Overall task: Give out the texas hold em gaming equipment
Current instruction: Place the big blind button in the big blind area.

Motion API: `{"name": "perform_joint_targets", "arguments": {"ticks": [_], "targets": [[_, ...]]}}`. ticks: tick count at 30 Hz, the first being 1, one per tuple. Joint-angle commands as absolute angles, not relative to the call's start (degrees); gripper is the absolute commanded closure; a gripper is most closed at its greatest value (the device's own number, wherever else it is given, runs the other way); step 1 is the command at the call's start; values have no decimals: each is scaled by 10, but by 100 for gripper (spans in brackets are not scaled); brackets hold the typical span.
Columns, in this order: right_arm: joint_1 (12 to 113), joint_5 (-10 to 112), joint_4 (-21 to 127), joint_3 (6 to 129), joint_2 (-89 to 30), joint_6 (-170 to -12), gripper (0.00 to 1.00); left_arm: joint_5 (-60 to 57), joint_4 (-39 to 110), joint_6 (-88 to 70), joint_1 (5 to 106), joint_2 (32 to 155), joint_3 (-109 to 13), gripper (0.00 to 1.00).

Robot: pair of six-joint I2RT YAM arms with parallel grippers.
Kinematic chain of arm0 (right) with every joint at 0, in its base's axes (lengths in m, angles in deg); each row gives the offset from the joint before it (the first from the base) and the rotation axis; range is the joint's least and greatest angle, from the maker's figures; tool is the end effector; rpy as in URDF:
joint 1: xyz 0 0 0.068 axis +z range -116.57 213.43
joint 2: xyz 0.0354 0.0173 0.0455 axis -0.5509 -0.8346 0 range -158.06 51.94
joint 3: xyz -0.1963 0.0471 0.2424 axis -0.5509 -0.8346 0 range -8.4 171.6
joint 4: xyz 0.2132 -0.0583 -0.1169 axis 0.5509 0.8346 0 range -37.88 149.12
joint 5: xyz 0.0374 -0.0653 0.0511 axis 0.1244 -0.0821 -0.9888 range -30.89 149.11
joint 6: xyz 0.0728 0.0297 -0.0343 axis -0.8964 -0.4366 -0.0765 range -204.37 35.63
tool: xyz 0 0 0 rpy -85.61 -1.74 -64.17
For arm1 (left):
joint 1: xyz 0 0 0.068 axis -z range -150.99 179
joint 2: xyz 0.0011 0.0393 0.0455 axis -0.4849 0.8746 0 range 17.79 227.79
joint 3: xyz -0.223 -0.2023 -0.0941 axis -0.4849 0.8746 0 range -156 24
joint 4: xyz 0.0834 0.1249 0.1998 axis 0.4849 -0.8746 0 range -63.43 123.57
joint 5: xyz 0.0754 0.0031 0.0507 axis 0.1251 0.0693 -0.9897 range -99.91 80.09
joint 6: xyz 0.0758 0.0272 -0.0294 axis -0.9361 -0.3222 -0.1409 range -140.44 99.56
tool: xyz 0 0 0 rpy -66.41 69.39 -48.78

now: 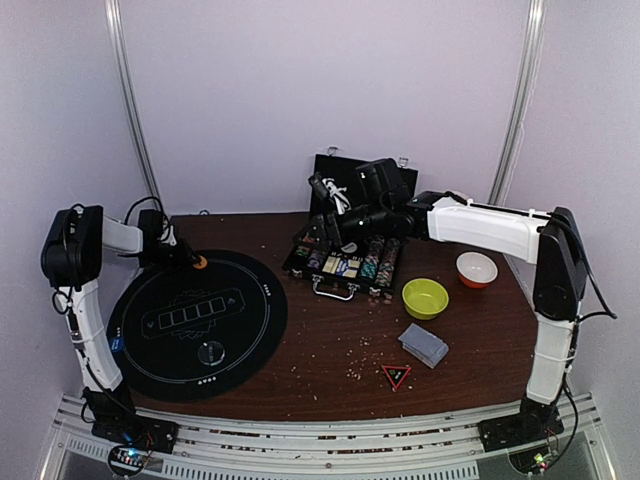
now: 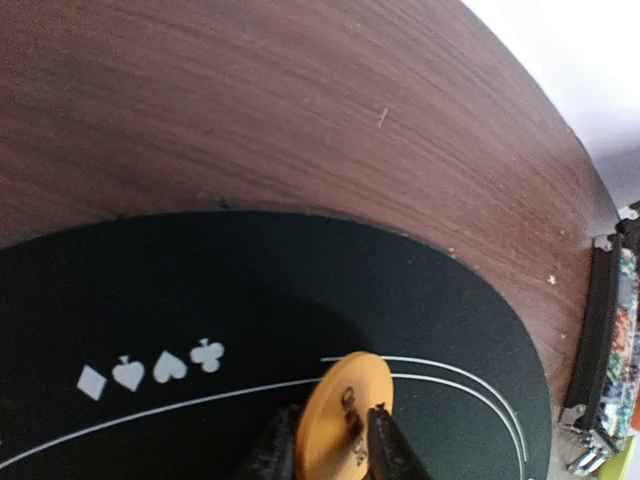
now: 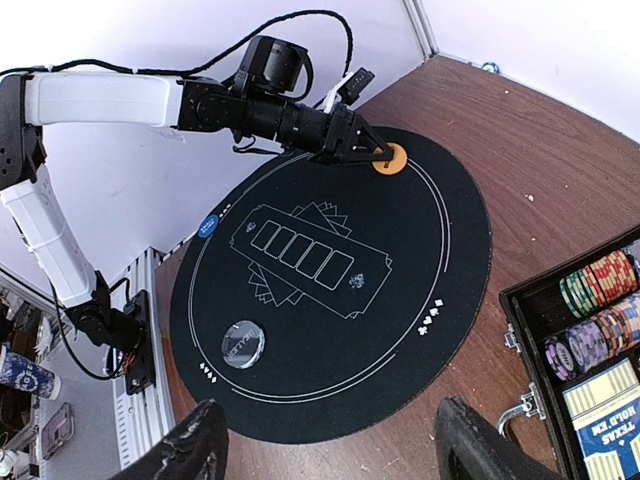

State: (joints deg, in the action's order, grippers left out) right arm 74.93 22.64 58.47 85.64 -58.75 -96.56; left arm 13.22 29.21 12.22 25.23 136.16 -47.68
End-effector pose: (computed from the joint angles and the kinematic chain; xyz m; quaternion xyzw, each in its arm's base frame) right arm 0.3395 0.3604 0.3395 -0.3675 0.7226 0.4695 0.3498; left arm 0.4608 0.0007 0.1447 -0.2253 0.8982 -0.2646 0.2692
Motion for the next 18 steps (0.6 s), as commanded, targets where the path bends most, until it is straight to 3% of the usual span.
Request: {"name": "perform_joint_targets", "arguments": {"ticks": [1,3,7,11,14,16,18], "targets": [[749,220,575,840,-557,-971,27,76,260,110,251,1366,-490,63],[750,218,572,838,-557,-973,27,62,250,102,252,1360,-486,54],[751,233,588,848,-557,-975,27,12,220,82,263,1339,-486,25],[756,292,654,876,-558,-955,26,-66,200,69,284,1292,-482,4],[765,359,729,911,-562,-927,22,-149,180,49,305,1246,-488,2],[771,407,775,927,-560,-912,3,-203,169,29,323,1207,-493,2],[777,451,811,937,-555,-901,0,-253,160,0,349,1174,-498,2]]}}
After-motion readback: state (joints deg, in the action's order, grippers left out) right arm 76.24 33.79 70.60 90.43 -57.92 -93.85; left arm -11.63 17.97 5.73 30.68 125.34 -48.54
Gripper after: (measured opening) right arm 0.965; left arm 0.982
